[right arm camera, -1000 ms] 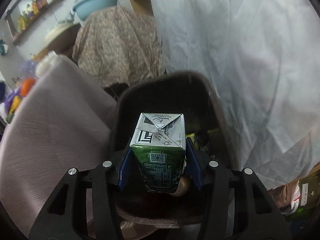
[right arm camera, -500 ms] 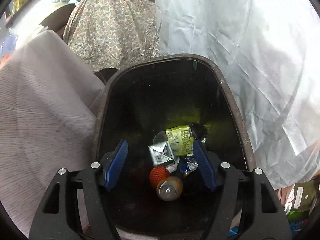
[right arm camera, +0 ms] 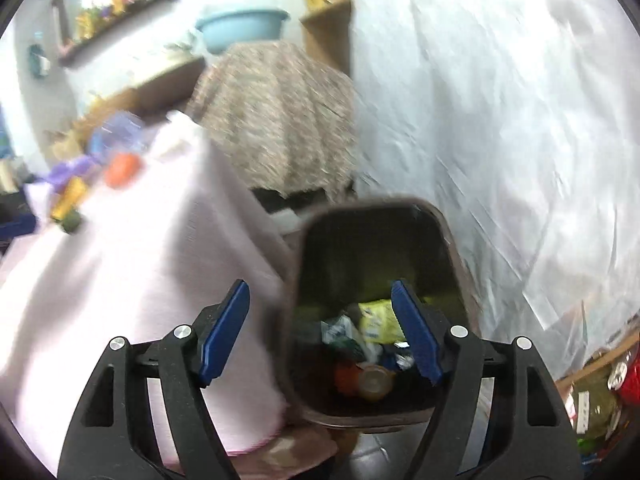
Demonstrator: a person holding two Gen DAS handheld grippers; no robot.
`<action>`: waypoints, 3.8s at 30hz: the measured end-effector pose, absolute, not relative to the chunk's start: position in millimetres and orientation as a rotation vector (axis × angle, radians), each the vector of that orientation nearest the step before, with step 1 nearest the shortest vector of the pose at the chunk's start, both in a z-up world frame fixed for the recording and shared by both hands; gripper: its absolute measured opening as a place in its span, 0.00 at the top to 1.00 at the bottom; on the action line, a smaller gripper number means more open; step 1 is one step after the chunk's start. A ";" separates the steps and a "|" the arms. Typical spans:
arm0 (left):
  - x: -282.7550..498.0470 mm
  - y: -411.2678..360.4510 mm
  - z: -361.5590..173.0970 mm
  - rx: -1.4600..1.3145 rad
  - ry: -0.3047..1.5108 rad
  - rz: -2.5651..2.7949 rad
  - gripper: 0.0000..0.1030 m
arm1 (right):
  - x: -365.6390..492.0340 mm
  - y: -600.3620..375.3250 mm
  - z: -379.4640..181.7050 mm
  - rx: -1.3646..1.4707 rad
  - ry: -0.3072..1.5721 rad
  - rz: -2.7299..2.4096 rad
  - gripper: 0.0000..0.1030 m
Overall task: Collect trash
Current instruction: 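Carry the carton and yellow wrapper over the black bin and open both grippers, then grasp the purple wrapper with the left gripper while the right gripper grasps the white tissue, then move both grippers over the black bin and release the tissue and purple wrapper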
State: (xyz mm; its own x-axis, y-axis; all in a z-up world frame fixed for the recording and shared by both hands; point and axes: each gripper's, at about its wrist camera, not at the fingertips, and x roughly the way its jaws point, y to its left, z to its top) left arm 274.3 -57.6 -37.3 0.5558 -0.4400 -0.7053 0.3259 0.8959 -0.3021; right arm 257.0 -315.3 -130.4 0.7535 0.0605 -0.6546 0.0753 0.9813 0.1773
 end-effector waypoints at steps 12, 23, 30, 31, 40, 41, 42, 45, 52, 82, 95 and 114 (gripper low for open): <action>324.1 115.2 -22.3 -0.422 0.817 -0.026 0.25 | 251.3 -238.7 -71.2 0.107 0.646 0.185 0.22; 387.2 127.4 -46.7 -0.537 0.922 -0.061 0.47 | 264.5 -205.7 -53.5 0.040 0.640 0.224 0.22; 379.8 134.6 -48.9 -0.537 0.908 -0.052 0.79 | 275.6 -196.7 -59.5 0.011 0.655 0.222 0.22; 377.0 135.6 -49.3 -0.530 0.904 -0.052 0.80 | 279.9 -195.2 -59.6 0.009 0.660 0.229 0.22; 345.2 148.6 -35.4 -0.495 0.837 -0.048 0.87 | 362.2 -186.7 -58.5 0.053 0.735 0.263 0.33; 343.6 148.4 -33.6 -0.492 0.833 -0.048 0.87 | 377.3 -187.8 -60.1 0.077 0.750 0.261 0.34; 342.4 147.3 -31.9 -0.487 0.830 -0.047 0.87 | 389.3 -187.9 -61.8 0.097 0.766 0.263 0.37; 335.8 147.2 -29.5 -0.476 0.826 -0.048 0.87 | 420.7 -187.1 -70.8 0.144 0.815 0.267 0.44; 324.9 145.9 -25.6 -0.476 0.822 -0.078 0.87 | 463.9 -185.7 -92.3 0.179 0.899 0.223 0.60; 270.1 -48.8 -23.9 -0.313 0.890 -0.508 0.87 | 247.7 -299.8 -57.3 0.231 0.568 0.012 0.88; 275.8 -203.0 -45.2 -0.157 0.968 -0.651 0.87 | 234.6 -377.9 -156.7 0.392 0.744 -0.128 0.88; 306.9 -286.1 -107.6 0.012 1.076 -0.569 0.87 | 217.1 -411.6 -223.1 0.486 0.791 -0.275 0.60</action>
State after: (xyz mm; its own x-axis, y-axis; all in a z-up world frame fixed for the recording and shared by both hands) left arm 306.9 -286.1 -107.6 0.3459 -0.4326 -0.8326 0.4444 0.8571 -0.2607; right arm 217.1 -411.6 -223.1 0.6758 -0.0564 -0.7350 0.4121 0.8556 0.3132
